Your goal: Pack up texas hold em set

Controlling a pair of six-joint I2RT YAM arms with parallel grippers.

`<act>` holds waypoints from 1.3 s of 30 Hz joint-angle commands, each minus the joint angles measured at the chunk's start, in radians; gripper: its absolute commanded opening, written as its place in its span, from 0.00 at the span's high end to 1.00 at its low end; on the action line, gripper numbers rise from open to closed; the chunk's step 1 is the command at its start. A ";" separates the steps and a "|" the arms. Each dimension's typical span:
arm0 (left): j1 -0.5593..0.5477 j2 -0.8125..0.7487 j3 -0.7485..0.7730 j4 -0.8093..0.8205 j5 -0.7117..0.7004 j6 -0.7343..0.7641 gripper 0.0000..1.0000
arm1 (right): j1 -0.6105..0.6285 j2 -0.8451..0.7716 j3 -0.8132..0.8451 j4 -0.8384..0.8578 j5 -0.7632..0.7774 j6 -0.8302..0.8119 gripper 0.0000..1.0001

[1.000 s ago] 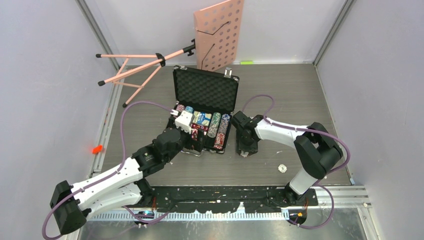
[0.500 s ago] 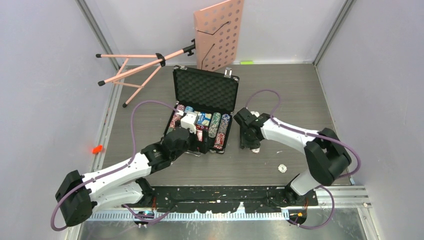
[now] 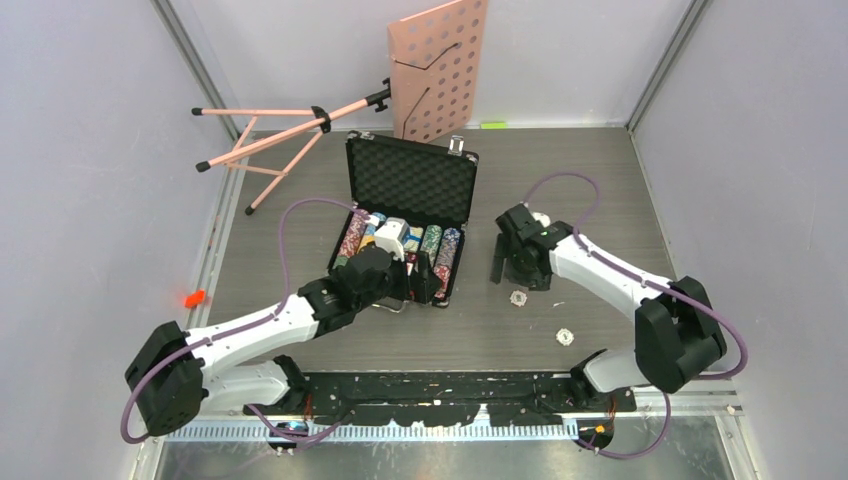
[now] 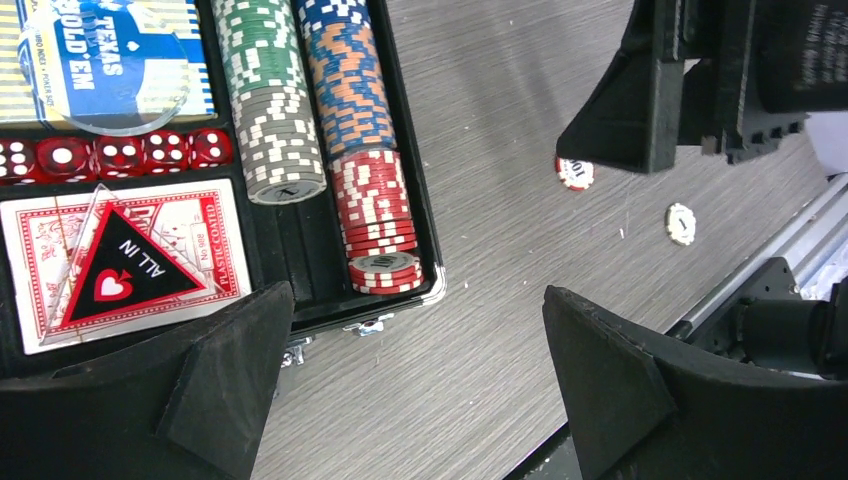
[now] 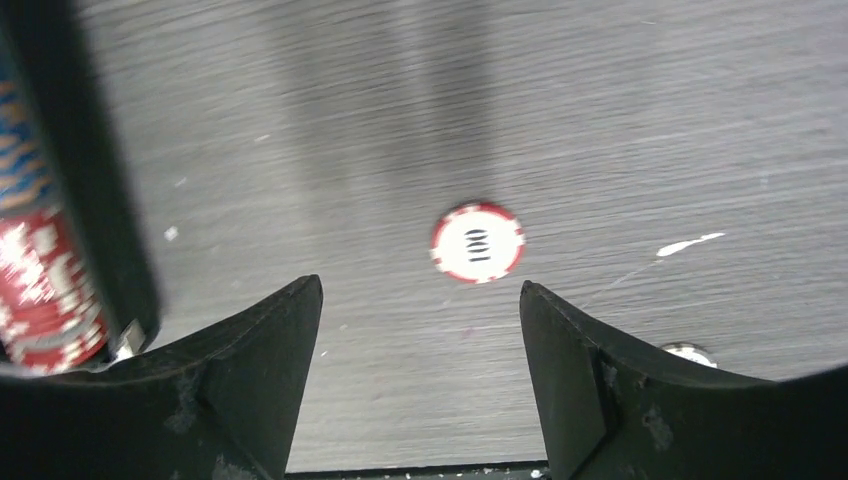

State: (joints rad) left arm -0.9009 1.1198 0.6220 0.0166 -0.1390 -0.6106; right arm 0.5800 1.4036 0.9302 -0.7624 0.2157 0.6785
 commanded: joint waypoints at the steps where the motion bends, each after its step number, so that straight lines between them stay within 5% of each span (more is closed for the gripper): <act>1: 0.007 -0.024 0.032 0.025 0.030 -0.008 0.00 | -0.124 -0.003 -0.079 0.056 -0.092 -0.002 0.21; 15: 0.010 -0.049 0.012 -0.003 0.007 0.008 0.00 | -0.144 0.148 -0.108 0.162 -0.110 -0.004 0.35; 23: 0.011 -0.036 0.013 -0.004 0.015 0.012 0.00 | -0.144 0.193 -0.102 0.166 -0.099 -0.024 0.55; 29: 0.011 -0.011 0.012 0.018 0.034 0.011 0.00 | -0.144 0.123 -0.086 0.127 -0.155 -0.025 0.64; 39: 0.049 0.143 0.128 0.031 0.204 -0.108 0.00 | -0.130 -0.112 -0.057 0.118 -0.337 -0.061 0.66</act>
State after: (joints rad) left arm -0.8825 1.2049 0.6472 0.0162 -0.0502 -0.6491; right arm 0.4347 1.3781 0.8486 -0.6792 -0.0296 0.6479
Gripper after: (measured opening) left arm 0.995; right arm 0.472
